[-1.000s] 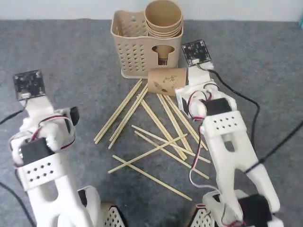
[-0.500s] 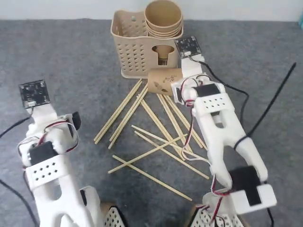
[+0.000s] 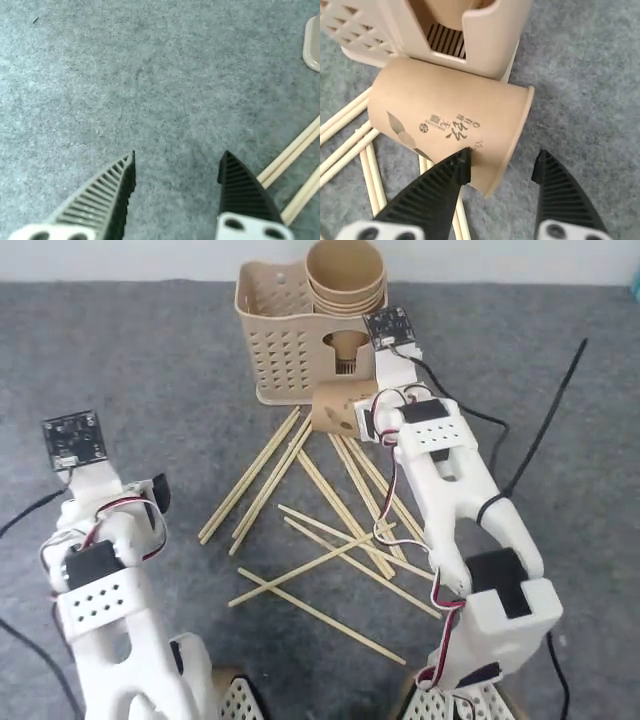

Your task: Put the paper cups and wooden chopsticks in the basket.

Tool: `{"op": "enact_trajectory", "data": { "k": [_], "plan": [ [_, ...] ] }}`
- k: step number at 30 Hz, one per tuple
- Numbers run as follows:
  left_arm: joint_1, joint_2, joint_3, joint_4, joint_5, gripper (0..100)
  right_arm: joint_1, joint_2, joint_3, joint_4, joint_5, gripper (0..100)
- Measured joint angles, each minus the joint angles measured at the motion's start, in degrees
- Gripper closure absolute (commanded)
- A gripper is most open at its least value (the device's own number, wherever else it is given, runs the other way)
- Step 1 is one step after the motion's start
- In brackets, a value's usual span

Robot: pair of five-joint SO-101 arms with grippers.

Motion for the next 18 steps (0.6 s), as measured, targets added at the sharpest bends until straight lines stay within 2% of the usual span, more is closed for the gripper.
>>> {"op": "enact_trajectory", "data": {
  "k": [2, 11, 18],
  "plan": [
    [0.0, 0.0, 0.0, 0.0, 0.0, 75, -0.3, 0.1, -0.2, 0.0, 0.0, 99.1],
    [0.0, 0.0, 0.0, 0.0, 0.0, 75, -1.3, 0.1, -0.2, 0.3, -0.1, 99.0],
    [0.0, 0.0, 0.7, 0.0, 0.0, 75, -2.4, -7.2, -0.2, 9.8, -0.1, 99.0]
  ]
}}
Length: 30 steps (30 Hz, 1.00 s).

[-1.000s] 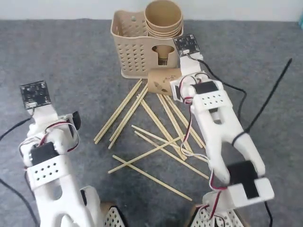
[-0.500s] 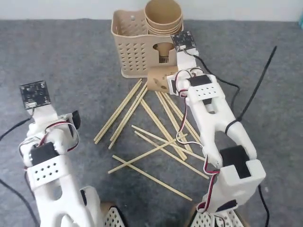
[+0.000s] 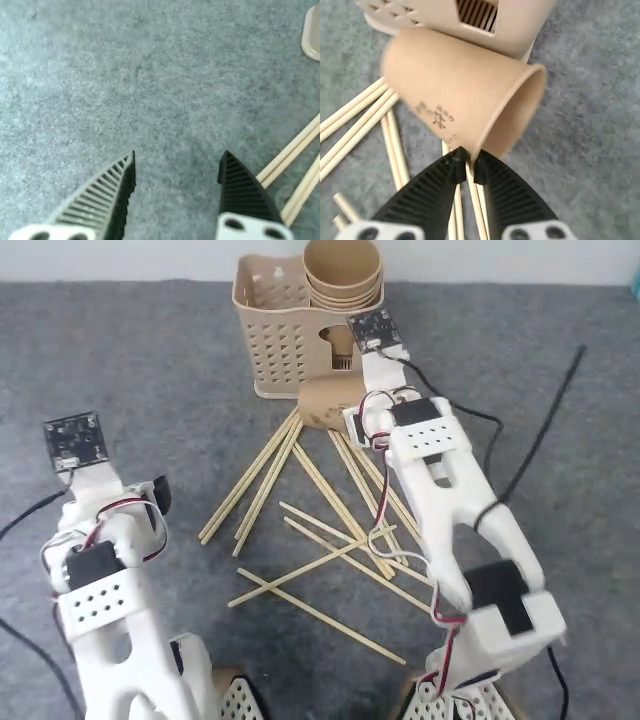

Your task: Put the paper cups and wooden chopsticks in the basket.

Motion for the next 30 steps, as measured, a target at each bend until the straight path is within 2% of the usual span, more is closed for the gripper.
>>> {"op": "enact_trajectory", "data": {
  "k": [4, 7, 12, 15, 21, 30],
  "plan": [
    [0.0, 0.0, 0.0, 0.0, 0.0, 75, 0.2, -9.8, 0.0, 7.6, 0.0, 99.0],
    [0.0, 0.0, 0.0, 0.0, 0.0, 75, 0.1, -19.2, 0.0, 12.4, 3.3, 99.0],
    [0.0, 0.0, 0.2, 0.0, 0.0, 75, 0.0, -35.0, -1.8, 13.4, 9.8, 99.1],
    [0.0, 0.0, 0.4, 0.0, 0.0, 75, -0.7, -37.8, -6.3, 12.3, 15.6, 99.1],
    [0.0, 0.0, 0.4, 0.0, 0.0, 75, -0.5, -31.5, -18.6, 7.2, 24.5, 99.1],
    [0.0, 0.0, 0.5, 0.0, 0.0, 75, -0.6, -7.2, -47.1, 2.0, 35.5, 99.1]
  ]
}}
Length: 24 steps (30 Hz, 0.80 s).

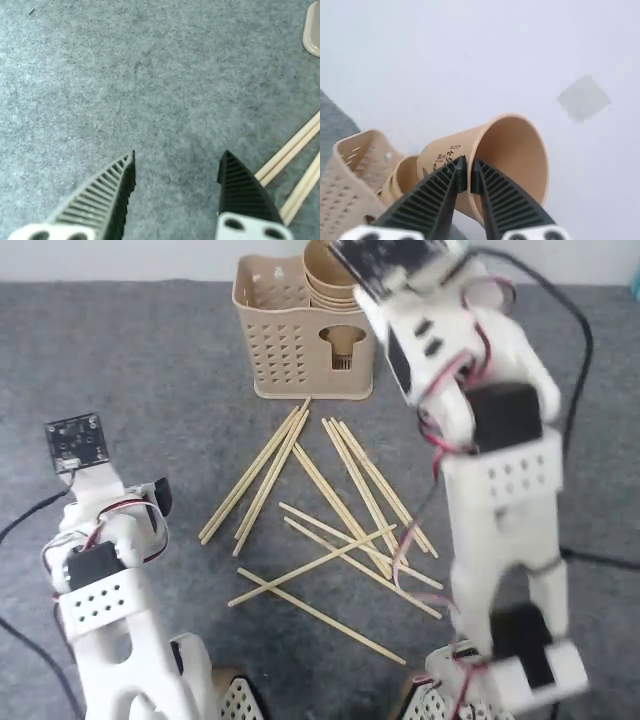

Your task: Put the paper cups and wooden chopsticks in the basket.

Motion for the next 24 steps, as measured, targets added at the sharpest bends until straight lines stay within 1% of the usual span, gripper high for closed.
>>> {"op": "enact_trajectory", "data": {
  "k": [6, 12, 14, 24],
  "plan": [
    [0.0, -0.4, 2.3, -2.9, 0.0, 75, 0.0, 18.0, -16.7, -0.4, 2.6, 99.1],
    [0.0, -0.4, 2.5, -3.2, 0.0, 75, 0.5, 31.7, -27.5, -0.4, 3.8, 99.1],
    [0.0, -0.4, 2.5, -3.2, 0.0, 75, 0.8, 33.9, -29.5, -0.2, 3.8, 99.1],
    [0.0, -0.4, 2.5, -3.2, 0.0, 75, 0.9, 34.7, -36.5, 9.9, 3.8, 99.1]
  ]
}}
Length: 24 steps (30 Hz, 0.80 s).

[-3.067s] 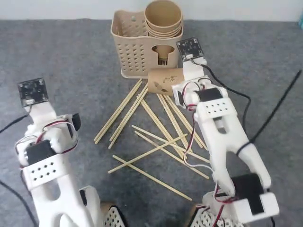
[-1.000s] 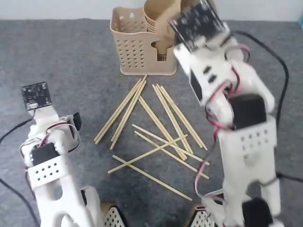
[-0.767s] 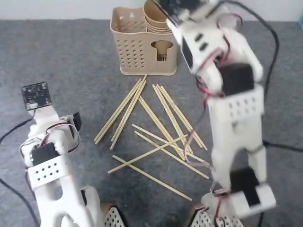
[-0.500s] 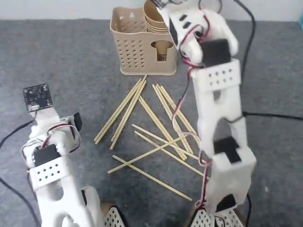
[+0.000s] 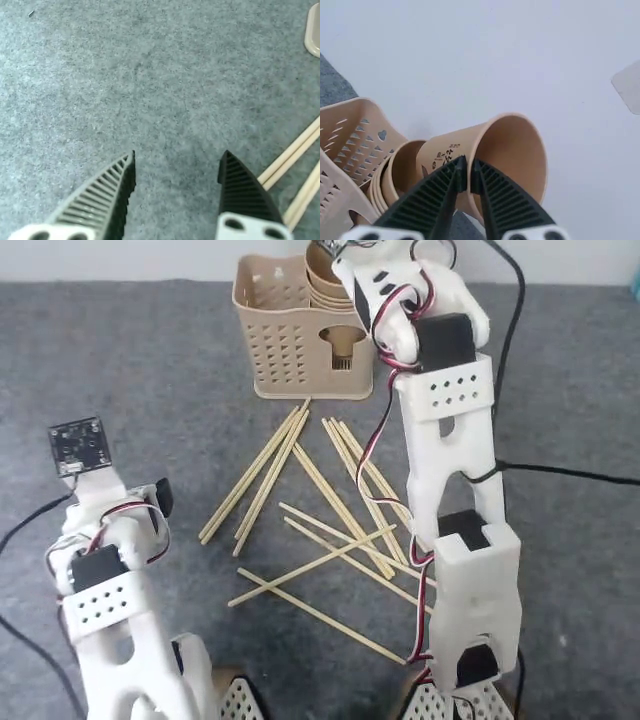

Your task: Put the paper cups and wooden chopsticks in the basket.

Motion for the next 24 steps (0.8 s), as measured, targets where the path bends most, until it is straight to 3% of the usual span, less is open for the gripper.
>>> {"op": "enact_trajectory", "data": {
  "k": [14, 20, 24],
  "plan": [
    [0.0, 0.0, 0.0, 0.0, 0.0, 75, -0.1, 0.5, -0.4, 5.9, 0.4, 98.0],
    [0.0, 0.0, 0.0, 0.0, 0.0, 75, -0.2, 0.5, 2.2, 5.7, 0.4, 77.3],
    [0.0, 0.0, 0.2, 0.0, 0.0, 75, -1.5, 0.5, 2.2, 5.4, 0.4, 76.5]
  ]
}}
